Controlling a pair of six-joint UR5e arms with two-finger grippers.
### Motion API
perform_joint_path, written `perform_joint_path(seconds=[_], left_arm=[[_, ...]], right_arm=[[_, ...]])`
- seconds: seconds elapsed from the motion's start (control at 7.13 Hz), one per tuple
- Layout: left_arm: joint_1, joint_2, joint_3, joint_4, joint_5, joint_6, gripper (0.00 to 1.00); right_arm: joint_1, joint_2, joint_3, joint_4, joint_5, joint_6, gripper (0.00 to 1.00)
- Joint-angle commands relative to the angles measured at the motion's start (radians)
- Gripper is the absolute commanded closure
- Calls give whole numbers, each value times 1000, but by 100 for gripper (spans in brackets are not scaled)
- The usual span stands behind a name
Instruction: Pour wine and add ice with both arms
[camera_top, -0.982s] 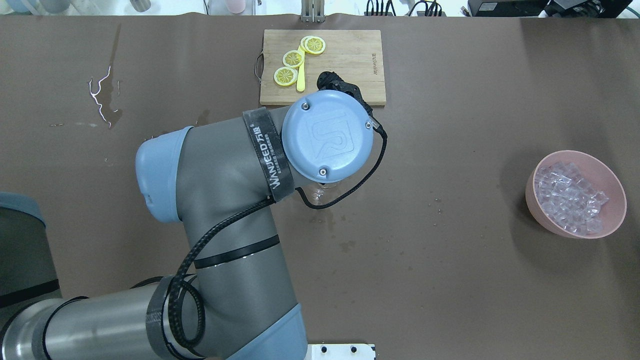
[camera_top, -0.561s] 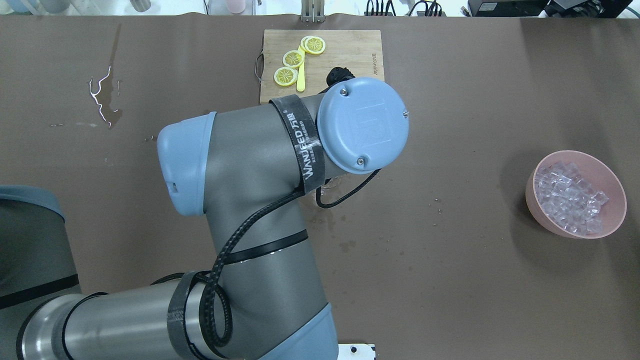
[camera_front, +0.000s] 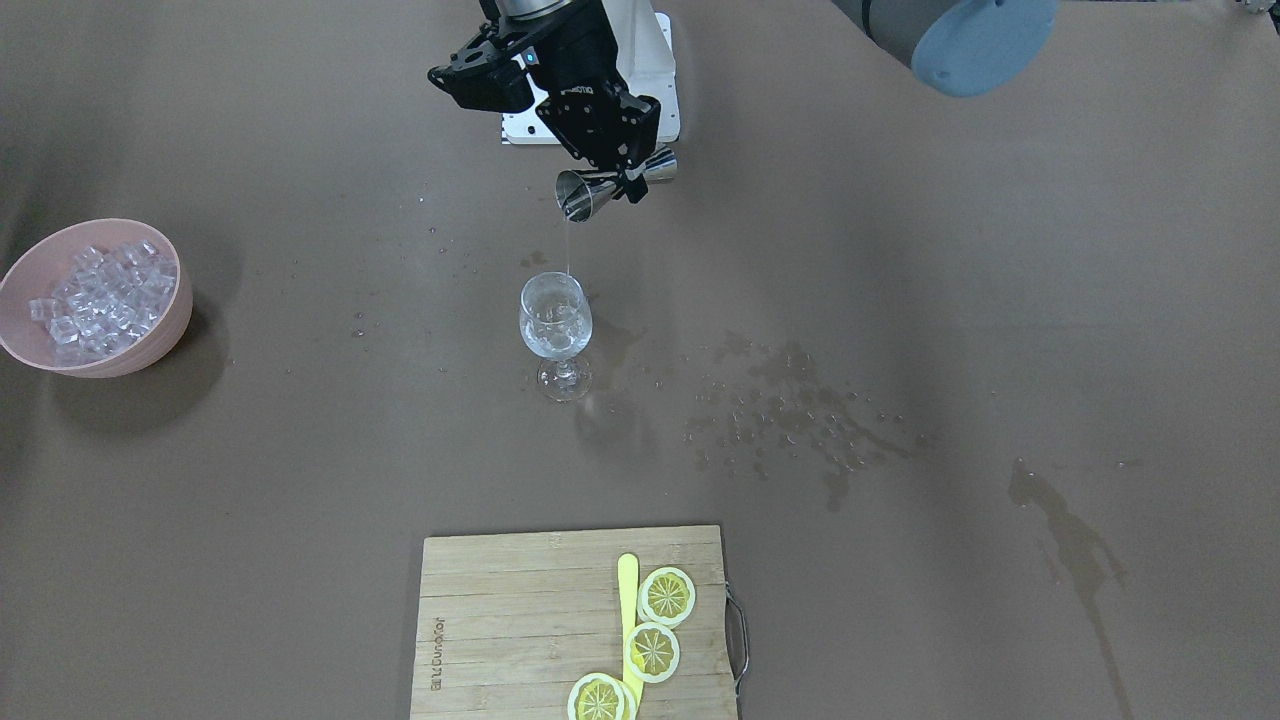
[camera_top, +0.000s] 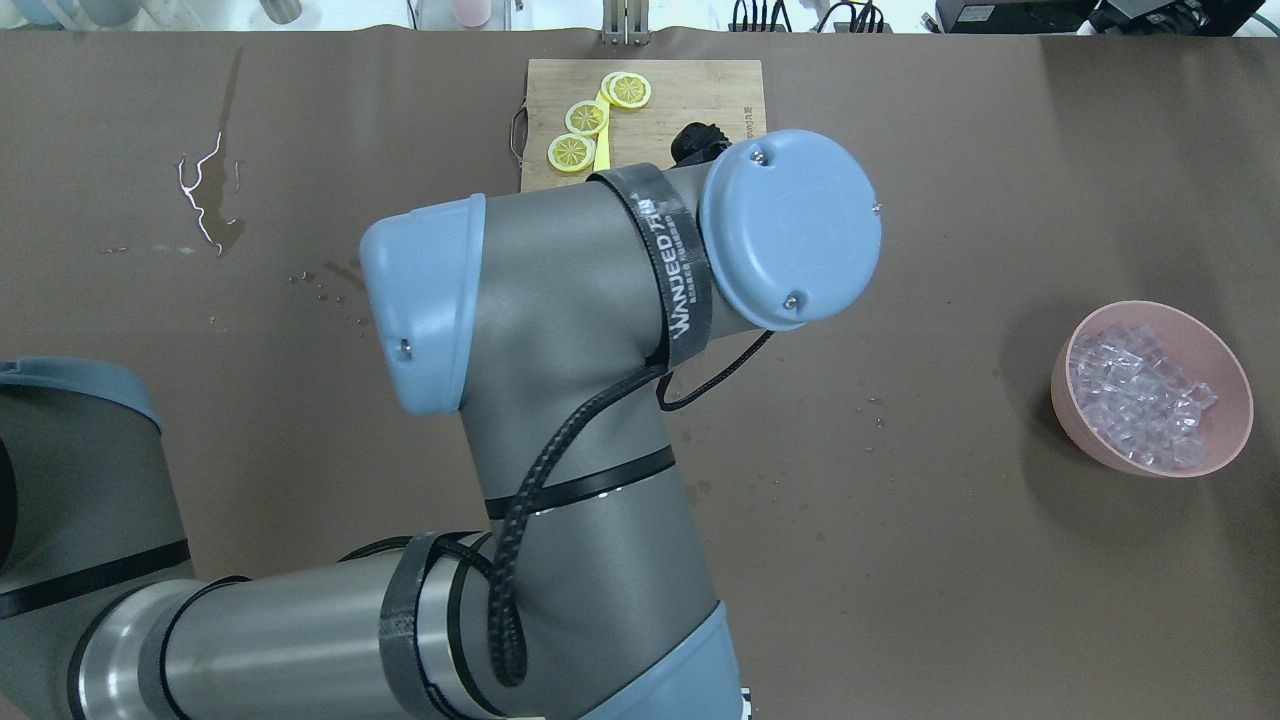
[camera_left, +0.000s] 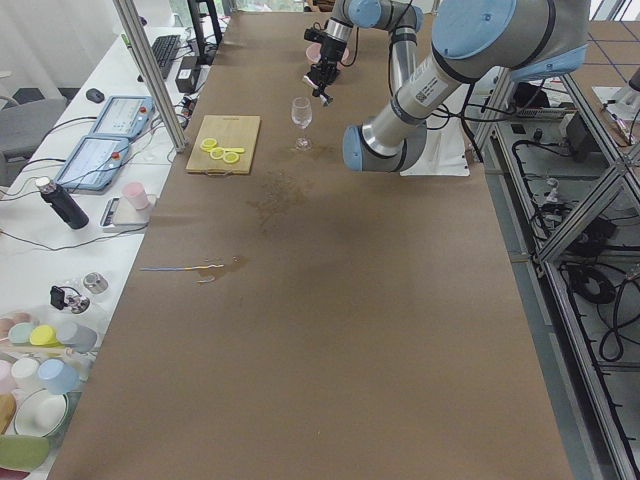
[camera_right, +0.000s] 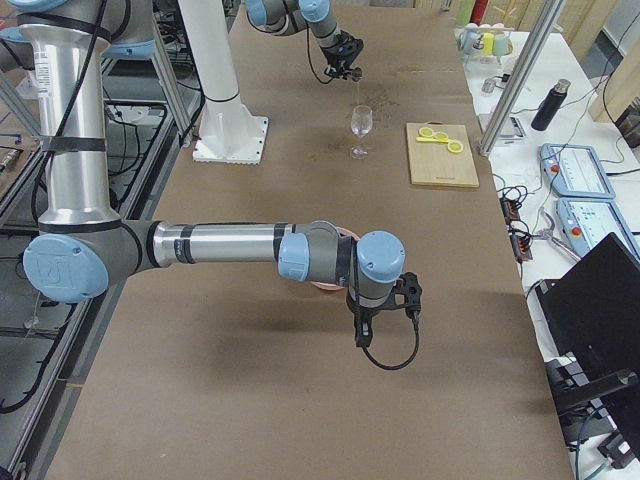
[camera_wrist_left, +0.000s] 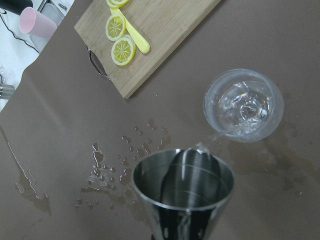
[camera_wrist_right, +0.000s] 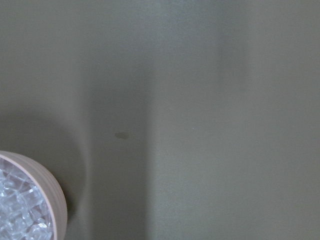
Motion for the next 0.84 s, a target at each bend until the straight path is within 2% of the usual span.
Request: perform_joint_path(seconds=[0.0, 0.28, 0.7], left_arm=[[0, -46, 59, 28, 21, 5, 100], [0, -53, 71, 78, 46, 11, 100], [8, -124, 94, 261, 101, 11, 100]], right_arm=[[0, -1, -2, -1, 0, 0, 0], [0, -1, -2, -1, 0, 2, 0], [0, -1, -3, -1, 3, 5, 0]])
